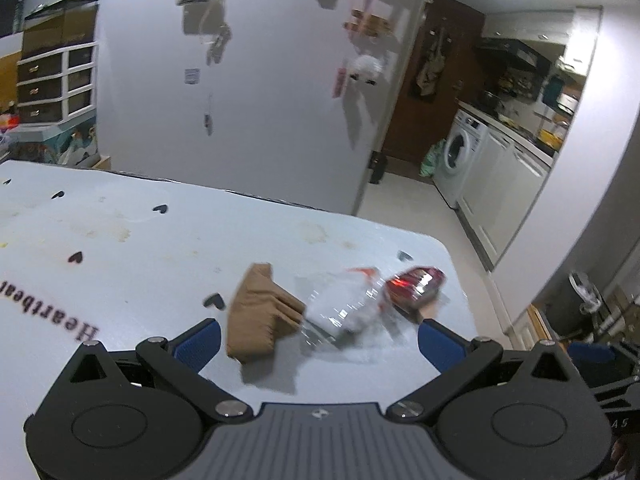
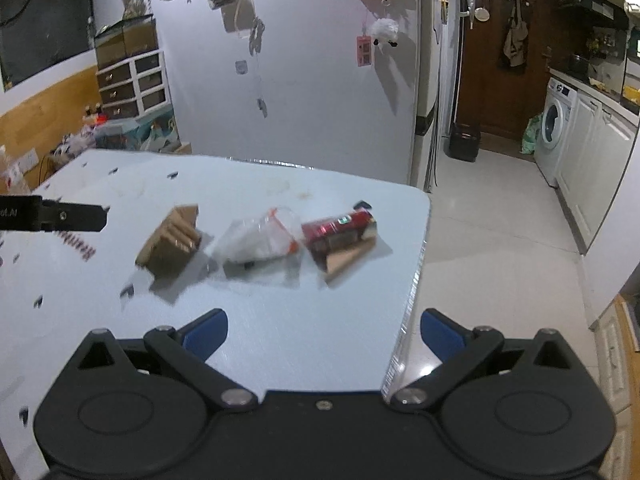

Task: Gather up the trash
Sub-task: 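Reach the left tool to the brown cardboard while the right tool reaches the clear bag, then close the left tool on the cardboard while the right tool grasps the clear bag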

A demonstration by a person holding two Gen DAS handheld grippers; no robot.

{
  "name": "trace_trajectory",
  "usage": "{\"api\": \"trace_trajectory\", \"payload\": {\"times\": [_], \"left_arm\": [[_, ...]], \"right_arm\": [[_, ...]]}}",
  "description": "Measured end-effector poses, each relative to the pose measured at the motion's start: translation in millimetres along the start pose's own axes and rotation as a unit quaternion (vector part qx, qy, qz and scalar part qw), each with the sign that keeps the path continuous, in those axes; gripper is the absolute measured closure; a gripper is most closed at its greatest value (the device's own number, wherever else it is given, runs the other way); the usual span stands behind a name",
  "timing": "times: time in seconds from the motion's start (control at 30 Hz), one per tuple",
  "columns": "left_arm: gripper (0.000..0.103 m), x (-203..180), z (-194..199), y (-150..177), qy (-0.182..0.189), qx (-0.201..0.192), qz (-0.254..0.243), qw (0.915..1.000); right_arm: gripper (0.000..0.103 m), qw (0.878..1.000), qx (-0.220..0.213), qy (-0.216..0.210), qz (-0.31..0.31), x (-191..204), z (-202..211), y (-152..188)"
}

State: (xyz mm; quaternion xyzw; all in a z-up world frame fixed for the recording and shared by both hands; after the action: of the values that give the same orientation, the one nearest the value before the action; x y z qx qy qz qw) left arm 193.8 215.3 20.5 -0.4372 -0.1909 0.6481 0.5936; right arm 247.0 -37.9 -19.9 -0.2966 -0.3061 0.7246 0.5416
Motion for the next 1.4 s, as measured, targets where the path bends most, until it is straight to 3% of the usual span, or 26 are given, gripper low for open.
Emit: {"api": "trace_trajectory", "payload": {"times": [0.27,0.43,0.73,0.77,0.87,0.97,1.13,1.27,1.4], "left_arm": [[0.0,35,-20,-20,-0.005,-0.025,0.024,0.9994],[0.0,46,-40,-27,-0.003,-0.01,0.013,0.9999],[0.0,59,-71,-28,0.013,0.011,0.006,0.9998],[0.0,61,-74,-27,0.018,0.013,0.008,0.9997],[0.0,66,-84,-24,0.023,0.023,0.014,0.9994],[0.0,70,-93,-21,0.024,0.036,0.017,0.9989],[0.0,80,-107,-19,0.028,0.056,0.03,0.9976],[0.0,87,-119,-19,0.035,0.071,0.039,0.9961],[0.0,97,-131,-18,0.037,0.105,0.061,0.9919]], "right_arm": [[0.0,0.998,-0.015,-0.053,-0.012,23,-47,-27],[0.0,0.997,-0.011,-0.072,-0.008,37,-80,-52],[0.001,0.986,0.078,-0.128,-0.068,50,-150,-92],[0.005,0.982,0.091,-0.141,-0.086,50,-158,-94],[0.036,0.971,0.123,-0.156,-0.132,50,-179,-95],[0.053,0.956,0.16,-0.164,-0.183,46,-200,-91],[0.054,0.936,0.209,-0.169,-0.226,49,-224,-81],[0.064,0.934,0.217,-0.186,-0.216,59,-224,-77],[0.082,0.936,0.223,-0.192,-0.194,67,-217,-76]]}}
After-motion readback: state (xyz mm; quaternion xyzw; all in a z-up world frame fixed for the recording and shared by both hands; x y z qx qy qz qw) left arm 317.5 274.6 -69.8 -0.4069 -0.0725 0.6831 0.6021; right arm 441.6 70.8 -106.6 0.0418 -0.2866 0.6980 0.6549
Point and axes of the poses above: each gripper's, at about its wrist camera, not at the fingertips, and z roughly against the way its jaws point, x to its left, y to its underside, the point moved 1 cm from there along -z, roughly the way its jaws point, and after that the axes turned 15 degrees about y, right-handed, at the moved point
